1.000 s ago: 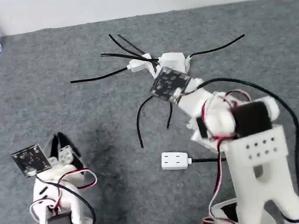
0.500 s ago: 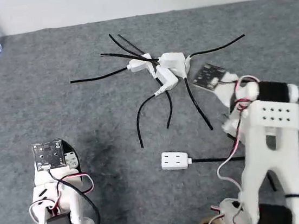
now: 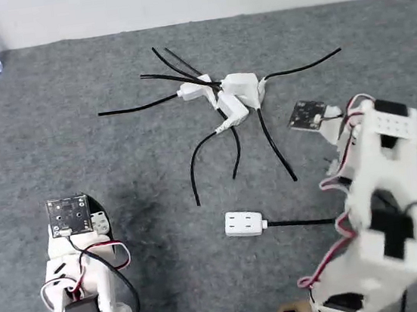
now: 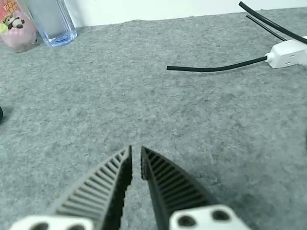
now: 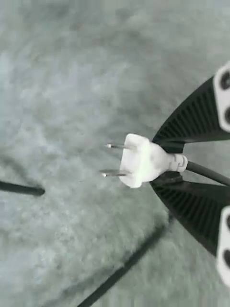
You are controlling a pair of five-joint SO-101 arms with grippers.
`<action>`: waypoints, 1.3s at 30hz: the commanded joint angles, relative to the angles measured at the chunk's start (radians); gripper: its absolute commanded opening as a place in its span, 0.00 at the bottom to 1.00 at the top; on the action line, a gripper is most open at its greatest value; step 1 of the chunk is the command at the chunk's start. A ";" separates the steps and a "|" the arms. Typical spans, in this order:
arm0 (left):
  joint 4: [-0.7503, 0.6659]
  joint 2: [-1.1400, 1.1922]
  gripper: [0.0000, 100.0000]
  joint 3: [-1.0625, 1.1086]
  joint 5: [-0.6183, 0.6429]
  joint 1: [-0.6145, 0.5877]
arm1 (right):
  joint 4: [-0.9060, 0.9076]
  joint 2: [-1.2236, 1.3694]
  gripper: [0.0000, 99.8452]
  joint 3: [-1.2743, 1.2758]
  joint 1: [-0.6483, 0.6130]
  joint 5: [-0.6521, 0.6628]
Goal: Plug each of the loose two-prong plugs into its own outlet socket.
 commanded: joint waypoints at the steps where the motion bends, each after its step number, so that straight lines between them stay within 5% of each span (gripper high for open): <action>1: 0.002 -0.012 0.04 -0.008 -0.009 -0.006 | -0.016 0.125 0.01 -0.109 -0.042 0.089; 13: -0.002 -0.012 0.04 -0.008 -0.011 -0.009 | 0.022 0.228 0.01 -0.101 -0.124 0.112; 27: 0.000 -0.012 0.04 -0.008 -0.011 -0.014 | 0.024 0.070 0.01 -0.092 -0.136 -0.115; 34: 0.000 -0.012 0.04 -0.008 -0.011 -0.014 | 0.013 0.053 0.24 -0.032 -0.139 -0.114; 39: 0.000 -0.012 0.04 -0.008 -0.011 -0.014 | 0.019 0.050 0.23 -0.035 -0.142 -0.114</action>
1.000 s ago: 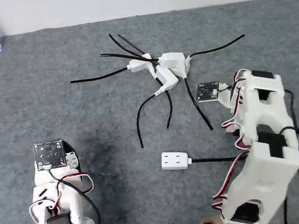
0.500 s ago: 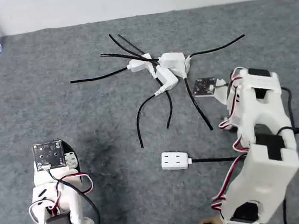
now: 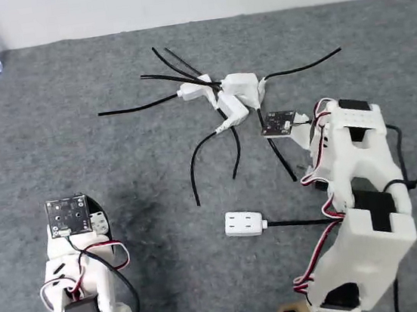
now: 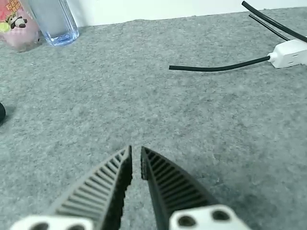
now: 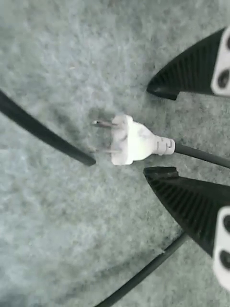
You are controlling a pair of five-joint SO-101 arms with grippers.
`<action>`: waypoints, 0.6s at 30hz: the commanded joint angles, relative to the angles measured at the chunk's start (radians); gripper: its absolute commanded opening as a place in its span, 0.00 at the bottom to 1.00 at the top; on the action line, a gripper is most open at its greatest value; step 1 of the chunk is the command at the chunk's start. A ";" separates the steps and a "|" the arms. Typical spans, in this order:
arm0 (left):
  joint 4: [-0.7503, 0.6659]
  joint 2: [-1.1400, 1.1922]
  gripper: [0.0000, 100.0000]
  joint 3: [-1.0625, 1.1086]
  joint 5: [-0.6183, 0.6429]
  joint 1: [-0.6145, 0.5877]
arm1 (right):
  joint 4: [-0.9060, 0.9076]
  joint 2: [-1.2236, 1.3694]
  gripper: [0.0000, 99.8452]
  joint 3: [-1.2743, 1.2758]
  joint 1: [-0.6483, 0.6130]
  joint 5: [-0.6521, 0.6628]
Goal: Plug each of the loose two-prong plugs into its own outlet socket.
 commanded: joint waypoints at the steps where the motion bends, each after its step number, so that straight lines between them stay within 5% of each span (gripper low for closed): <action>1: 0.000 -0.012 0.04 -0.008 -0.009 -0.005 | 0.008 -0.068 0.22 -0.014 -0.012 -0.005; 18: -0.002 -0.012 0.04 -0.008 -0.009 -0.005 | 0.001 -0.093 0.22 0.032 -0.081 -0.011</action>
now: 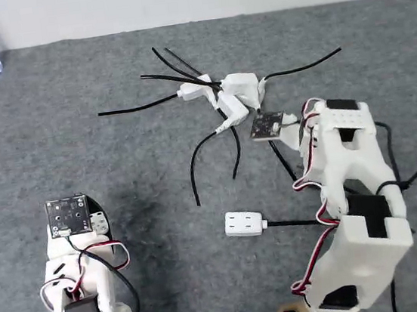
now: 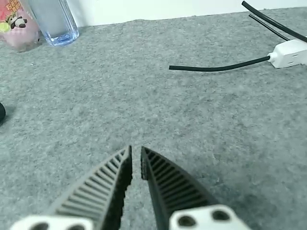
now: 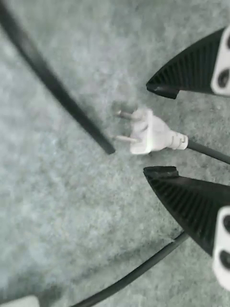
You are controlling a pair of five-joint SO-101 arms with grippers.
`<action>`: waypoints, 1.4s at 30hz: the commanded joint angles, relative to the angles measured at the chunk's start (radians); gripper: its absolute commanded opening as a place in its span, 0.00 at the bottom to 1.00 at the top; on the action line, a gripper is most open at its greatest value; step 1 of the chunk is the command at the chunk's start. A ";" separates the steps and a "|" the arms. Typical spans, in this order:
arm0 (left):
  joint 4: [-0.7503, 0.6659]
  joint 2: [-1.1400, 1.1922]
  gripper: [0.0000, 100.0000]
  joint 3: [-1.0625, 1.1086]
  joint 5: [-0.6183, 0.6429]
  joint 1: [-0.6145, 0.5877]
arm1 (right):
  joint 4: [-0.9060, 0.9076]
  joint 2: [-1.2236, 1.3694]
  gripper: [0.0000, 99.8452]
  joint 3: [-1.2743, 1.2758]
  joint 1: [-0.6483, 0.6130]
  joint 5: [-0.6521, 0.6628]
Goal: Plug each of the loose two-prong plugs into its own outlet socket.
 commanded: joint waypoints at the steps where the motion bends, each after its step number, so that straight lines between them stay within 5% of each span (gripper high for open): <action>1: -0.002 -0.012 0.04 -0.008 -0.009 -0.005 | 0.001 -0.048 0.22 0.000 -0.012 -0.011; 28: -0.002 -0.012 0.04 -0.008 -0.011 -0.005 | -0.091 0.064 0.22 -0.003 -0.010 -0.006; 36: -0.002 -0.012 0.04 -0.008 -0.011 -0.005 | -0.085 0.062 0.13 0.002 -0.012 -0.003; 39: 0.000 -0.012 0.04 -0.008 -0.011 -0.005 | -0.090 0.062 0.00 0.000 -0.015 -0.003; 42: 0.000 -0.012 0.04 -0.008 -0.011 -0.005 | -0.091 0.062 0.01 0.002 -0.015 -0.003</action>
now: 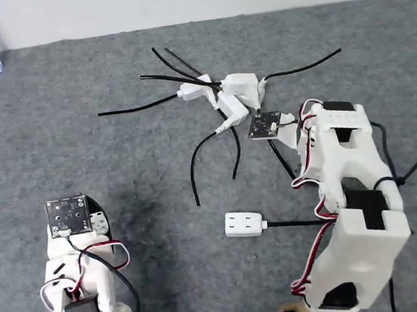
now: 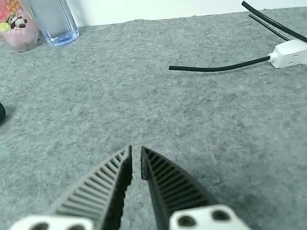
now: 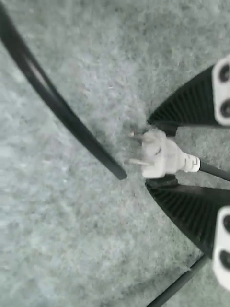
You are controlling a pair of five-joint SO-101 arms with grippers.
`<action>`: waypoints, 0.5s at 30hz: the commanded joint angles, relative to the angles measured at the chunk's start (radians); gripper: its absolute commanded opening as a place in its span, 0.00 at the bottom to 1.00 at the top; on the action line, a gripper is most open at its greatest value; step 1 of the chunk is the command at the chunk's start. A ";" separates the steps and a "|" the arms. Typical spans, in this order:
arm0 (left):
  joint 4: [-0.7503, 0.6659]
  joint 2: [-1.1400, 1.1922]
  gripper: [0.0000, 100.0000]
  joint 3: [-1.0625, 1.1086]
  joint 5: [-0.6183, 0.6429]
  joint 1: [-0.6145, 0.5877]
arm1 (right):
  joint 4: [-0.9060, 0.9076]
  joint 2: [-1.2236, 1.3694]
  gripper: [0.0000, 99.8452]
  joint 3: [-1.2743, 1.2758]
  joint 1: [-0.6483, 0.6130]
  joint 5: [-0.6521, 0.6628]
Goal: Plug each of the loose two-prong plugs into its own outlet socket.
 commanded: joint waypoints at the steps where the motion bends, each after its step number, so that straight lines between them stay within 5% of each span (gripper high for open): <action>1: 0.000 -0.012 0.04 -0.008 -0.011 -0.005 | -0.005 -0.002 0.01 0.015 -0.010 -0.002; 15: 0.000 -0.012 0.04 -0.008 -0.005 0.002 | 0.105 -0.213 0.01 0.015 -0.030 -0.026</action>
